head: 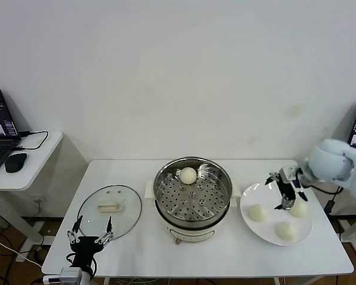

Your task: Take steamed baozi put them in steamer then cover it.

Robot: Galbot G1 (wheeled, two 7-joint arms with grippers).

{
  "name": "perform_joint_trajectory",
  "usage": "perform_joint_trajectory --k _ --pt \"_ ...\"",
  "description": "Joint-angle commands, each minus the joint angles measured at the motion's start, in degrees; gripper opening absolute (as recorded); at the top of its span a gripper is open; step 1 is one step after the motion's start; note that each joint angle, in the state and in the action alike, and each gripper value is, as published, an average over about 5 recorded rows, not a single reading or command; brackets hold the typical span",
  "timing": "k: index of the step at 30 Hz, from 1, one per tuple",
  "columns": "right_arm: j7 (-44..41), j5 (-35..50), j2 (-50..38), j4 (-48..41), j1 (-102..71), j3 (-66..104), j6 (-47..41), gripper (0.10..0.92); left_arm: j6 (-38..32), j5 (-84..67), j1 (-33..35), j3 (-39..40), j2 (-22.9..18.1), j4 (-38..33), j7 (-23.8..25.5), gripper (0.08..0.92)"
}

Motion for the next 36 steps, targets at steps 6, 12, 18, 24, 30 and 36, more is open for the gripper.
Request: perform_joint_trajectory --k 6,12,18,24,30,36 --pt "1.01 -6.54 4.2 -9.96 -21.25 15.61 0.14 0.823 0.06 0.08 0.03 -0.6 -0.15 0.41 0.01 0.823" --pt "1.78 -7.1 7.54 -13.1 -23.42 17.15 0.99 0.823 0.05 0.08 -0.12 -0.79 -0.24 0.82 0.06 0.823" --pt "2.93 -7.72 10.67 -15.81 -24.13 18.28 1.85 0.823 0.03 0.08 -0.3 -0.88 -0.17 1.14 0.09 0.823" --pt "3.66 -7.67 12.85 -17.26 -23.99 18.65 2.17 0.816 -0.02 0.13 -0.42 -1.01 -0.06 1.44 0.13 0.823" --pt "3.3 -7.77 14.05 -17.8 -23.85 18.47 1.84 0.747 -0.04 0.13 -0.53 -1.08 -0.11 1.56 0.13 0.823" --pt "2.38 -8.15 14.33 -18.23 -23.88 18.42 1.67 0.672 -0.06 0.15 -0.61 -0.94 -0.31 1.71 0.12 0.823"
